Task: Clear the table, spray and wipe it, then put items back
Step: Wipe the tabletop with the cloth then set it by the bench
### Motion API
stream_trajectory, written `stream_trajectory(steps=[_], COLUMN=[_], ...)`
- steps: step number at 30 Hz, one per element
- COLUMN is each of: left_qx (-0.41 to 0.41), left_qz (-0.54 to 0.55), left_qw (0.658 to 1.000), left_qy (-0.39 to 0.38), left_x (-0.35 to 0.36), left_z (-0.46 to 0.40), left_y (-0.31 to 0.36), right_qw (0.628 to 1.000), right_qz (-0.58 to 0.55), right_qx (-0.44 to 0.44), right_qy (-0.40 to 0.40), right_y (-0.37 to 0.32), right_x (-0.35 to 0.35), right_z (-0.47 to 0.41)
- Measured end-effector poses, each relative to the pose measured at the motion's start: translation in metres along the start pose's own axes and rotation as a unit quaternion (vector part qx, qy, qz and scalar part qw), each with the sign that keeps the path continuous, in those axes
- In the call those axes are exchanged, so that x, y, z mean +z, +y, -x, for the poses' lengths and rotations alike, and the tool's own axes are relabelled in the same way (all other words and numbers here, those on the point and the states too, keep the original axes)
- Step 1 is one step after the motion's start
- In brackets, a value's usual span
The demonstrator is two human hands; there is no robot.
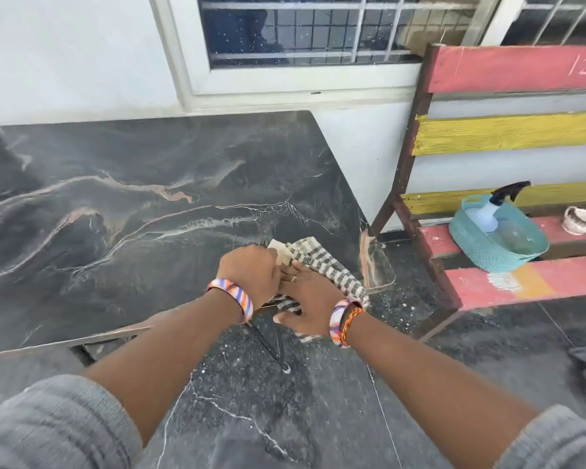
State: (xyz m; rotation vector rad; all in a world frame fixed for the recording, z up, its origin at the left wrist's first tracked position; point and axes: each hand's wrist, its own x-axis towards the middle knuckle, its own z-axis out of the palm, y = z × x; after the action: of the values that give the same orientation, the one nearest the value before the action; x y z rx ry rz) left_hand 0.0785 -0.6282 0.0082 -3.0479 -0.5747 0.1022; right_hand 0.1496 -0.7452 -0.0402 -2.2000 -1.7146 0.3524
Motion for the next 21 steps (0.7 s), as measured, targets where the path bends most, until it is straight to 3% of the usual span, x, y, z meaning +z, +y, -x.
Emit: stream_trajectory(steps=[4,7,9,11,14,18,21], left_qx=[0.059,0.062,0.034,-0.01,-0.077,-0.067,-0.075], left_qz=[-0.004,0.133,0.262,0.391,0.566,0.657,0.739], left_qw=[0.997,0.985,0.957,0.906,0.794,0.72,0.627], left_qy=[-0.057,-0.088,-0.12,-0.163,-0.205,-0.213,-0.235], left_x=[-0.012,-0.018,-0.021,-0.025,-0.036,-0.043,-0.044], left_z=[0.009,0.009,0.012,0.017,0.022,0.024,0.027], left_y=[-0.005,-0.013,-0.021,-0.026,-0.03,-0.033,-0.031], right_qw=[0.996,0.98,0.95,0.911,0.842,0.717,0.615], right_qz=[-0.069,-0.172,-0.273,-0.361,-0.473,-0.626,-0.727], right_qx=[0.05,0.102,0.155,0.198,0.231,0.223,0.167], right_qy=[0.002,-0.014,0.002,0.023,0.116,0.21,0.256], right_y=[-0.016,-0.019,-0.025,-0.031,-0.038,-0.054,-0.072], right_x=[0.0,-0.008,-0.022,-0.036,-0.051,-0.073,-0.084], right_z=[0.019,0.021,0.02,0.019,0.023,0.026,0.026])
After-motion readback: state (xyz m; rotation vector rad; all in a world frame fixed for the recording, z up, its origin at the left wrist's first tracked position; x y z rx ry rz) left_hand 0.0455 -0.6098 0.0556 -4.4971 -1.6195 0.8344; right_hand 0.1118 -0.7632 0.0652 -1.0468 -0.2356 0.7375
